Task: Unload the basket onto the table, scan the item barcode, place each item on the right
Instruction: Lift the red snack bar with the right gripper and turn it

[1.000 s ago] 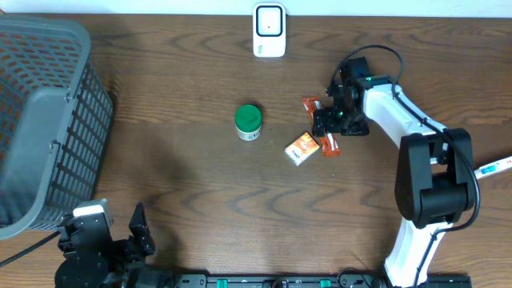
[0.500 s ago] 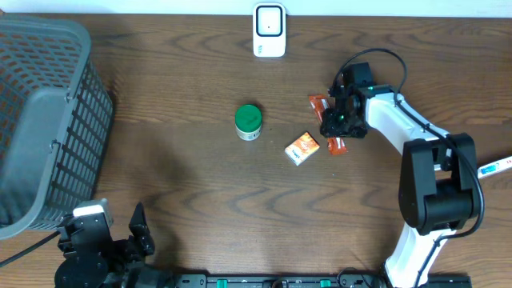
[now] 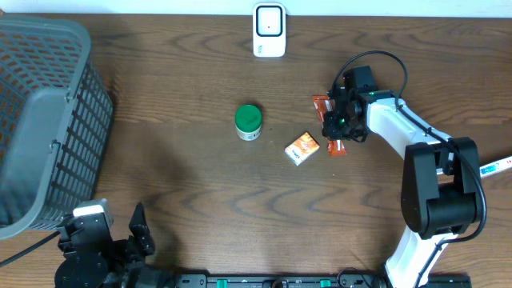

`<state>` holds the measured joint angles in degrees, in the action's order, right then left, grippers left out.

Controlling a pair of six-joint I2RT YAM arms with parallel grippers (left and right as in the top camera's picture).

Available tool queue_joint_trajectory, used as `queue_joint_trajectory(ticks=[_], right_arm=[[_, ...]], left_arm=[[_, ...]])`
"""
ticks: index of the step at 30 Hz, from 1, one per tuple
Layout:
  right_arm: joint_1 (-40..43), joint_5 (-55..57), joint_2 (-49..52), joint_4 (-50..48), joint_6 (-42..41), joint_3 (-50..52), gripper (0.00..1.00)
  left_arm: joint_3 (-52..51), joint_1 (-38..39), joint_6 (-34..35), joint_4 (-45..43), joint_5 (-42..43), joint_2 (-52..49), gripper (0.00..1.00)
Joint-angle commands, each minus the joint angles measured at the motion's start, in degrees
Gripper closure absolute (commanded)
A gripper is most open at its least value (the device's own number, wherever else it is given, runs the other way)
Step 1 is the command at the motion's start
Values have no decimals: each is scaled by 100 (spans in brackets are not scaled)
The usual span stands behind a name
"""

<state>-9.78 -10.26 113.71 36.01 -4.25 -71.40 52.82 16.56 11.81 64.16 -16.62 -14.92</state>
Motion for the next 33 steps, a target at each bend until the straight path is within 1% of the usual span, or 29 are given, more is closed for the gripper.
queue_joint_trajectory(ticks=[1,5,11,16,20,28,33], right_arm=[[-28,105,619,166,184,387,90],[-35,170,605,293,575,160,92],[-44,181,579,855,1091,-535,93],[-116,166,579,1296,1381,-1130,92],[-295,96,579,1683,1801,-1547,91],[-831,146,579,2133,1939,-1969,91],[-1178,498,579,2433,1956,-1967,95]], left_arm=[[-26,-13,13,11,26,-31,15],[-26,-13,13,11,26,-31,15],[-26,-13,11,11,26,-31,15],[-26,-13,11,11,26,-31,15],[-26,-13,13,11,26,-31,15],[-26,-13,11,11,26,-31,15],[-26,-13,11,11,26,-31,15]])
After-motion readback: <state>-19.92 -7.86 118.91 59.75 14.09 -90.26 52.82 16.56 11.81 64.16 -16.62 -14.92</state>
